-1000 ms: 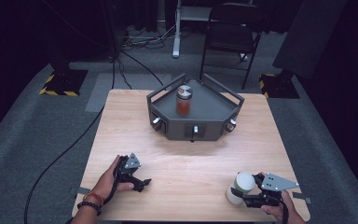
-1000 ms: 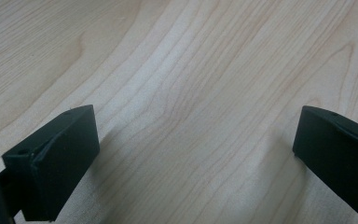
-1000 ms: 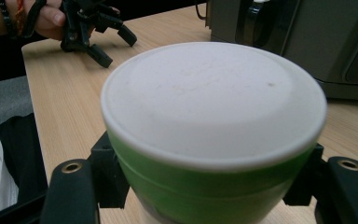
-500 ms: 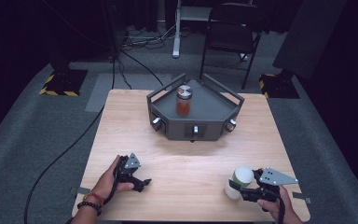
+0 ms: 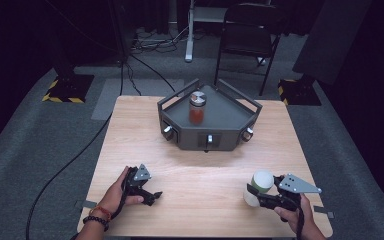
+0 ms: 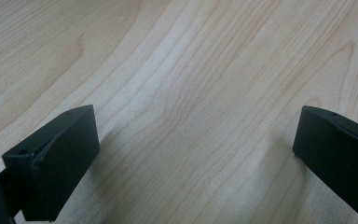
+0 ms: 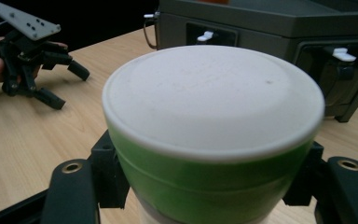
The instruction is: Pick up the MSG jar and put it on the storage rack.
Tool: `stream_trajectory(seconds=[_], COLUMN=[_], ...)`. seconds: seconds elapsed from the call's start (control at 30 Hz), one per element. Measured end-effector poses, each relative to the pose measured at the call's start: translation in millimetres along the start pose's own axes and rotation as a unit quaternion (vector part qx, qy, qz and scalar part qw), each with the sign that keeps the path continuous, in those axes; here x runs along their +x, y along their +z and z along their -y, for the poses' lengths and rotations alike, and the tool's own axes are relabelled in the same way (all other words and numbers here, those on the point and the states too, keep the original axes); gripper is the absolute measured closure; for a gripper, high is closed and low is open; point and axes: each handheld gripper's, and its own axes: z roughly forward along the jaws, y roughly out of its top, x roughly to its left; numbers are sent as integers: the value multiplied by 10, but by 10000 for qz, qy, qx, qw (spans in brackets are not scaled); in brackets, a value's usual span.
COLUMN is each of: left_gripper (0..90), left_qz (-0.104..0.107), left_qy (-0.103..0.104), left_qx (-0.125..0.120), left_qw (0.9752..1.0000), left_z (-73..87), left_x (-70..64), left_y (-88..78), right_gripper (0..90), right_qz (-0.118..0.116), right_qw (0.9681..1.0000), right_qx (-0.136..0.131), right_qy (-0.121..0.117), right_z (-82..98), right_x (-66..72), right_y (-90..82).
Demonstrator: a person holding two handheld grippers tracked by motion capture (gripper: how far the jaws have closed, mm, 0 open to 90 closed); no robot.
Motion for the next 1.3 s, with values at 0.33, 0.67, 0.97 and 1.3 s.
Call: stream_trajectory(seconds=[0.33, 0.67, 0.97, 1.3], left_gripper=[2, 2, 2, 2], left_qz=[0, -7, -8, -9], left_qy=[1, -7, 1, 2], left_qx=[-1, -3, -17, -18], left_qw=[10000, 10000, 10000, 10000], left_z=[0, 2, 1, 0], left_x=[0, -4, -9, -10], left_y=[0, 0, 6, 6], right_gripper=[336, 336, 336, 336], right_qz=[361, 691, 986, 1359], right_qw=[9992, 9974, 9946, 9897], right_qx=[-158, -202, -310, -451], right_qy=[-10, -15, -1, -32], right_z=[-195, -421, -582, -840], right_x=[53, 102, 148, 86], right_y=[33, 141, 256, 326])
